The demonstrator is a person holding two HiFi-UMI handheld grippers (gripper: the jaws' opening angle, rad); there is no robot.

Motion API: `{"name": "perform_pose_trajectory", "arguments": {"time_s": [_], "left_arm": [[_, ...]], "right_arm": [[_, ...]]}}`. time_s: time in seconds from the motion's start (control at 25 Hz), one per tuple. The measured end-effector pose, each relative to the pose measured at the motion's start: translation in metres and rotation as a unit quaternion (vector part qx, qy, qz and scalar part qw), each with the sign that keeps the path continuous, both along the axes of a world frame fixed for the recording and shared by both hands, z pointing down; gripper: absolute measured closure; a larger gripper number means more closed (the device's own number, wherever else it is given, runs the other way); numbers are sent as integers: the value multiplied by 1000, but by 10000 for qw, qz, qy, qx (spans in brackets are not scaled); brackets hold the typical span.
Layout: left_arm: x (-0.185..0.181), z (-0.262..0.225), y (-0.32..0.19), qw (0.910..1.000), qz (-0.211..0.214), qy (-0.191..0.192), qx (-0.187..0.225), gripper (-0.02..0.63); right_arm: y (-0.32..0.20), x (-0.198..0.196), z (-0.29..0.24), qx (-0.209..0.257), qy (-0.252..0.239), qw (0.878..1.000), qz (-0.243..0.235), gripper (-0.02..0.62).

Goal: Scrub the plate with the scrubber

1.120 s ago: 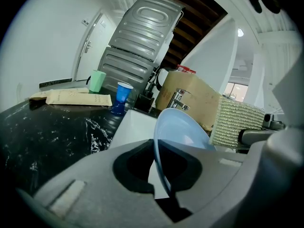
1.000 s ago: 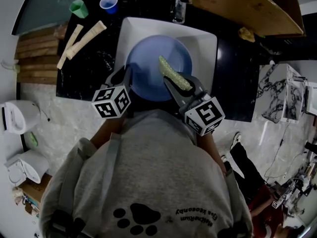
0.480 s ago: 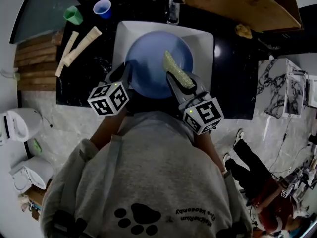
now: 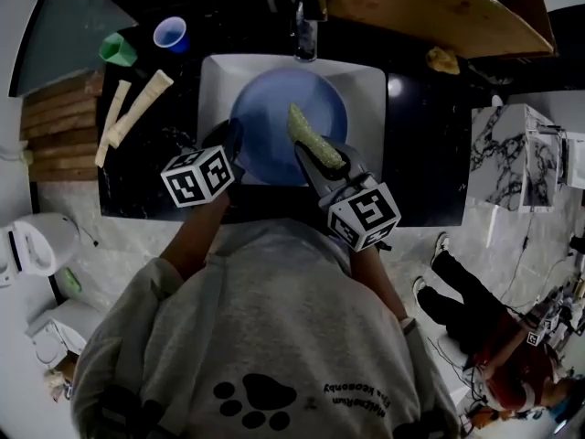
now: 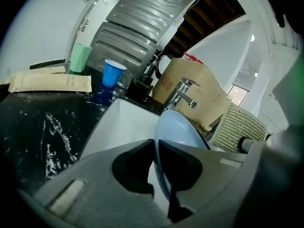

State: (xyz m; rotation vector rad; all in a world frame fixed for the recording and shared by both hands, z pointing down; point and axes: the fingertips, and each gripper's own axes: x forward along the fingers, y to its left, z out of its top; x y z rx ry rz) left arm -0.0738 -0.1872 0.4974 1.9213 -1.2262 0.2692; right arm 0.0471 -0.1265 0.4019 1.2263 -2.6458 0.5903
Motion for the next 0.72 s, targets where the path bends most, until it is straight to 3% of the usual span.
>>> {"name": "perform_pose_trajectory", "arguments": {"time_s": [0.44, 0.72], "left_arm": [[26, 46, -30, 9981, 406, -216, -399, 584], [38, 78, -39, 9960, 469, -229, -721, 584]], "right_arm": [[-25, 18, 33, -365, 76, 9985, 404, 531], [-38, 20, 52, -544, 168, 9976, 391, 531]]}}
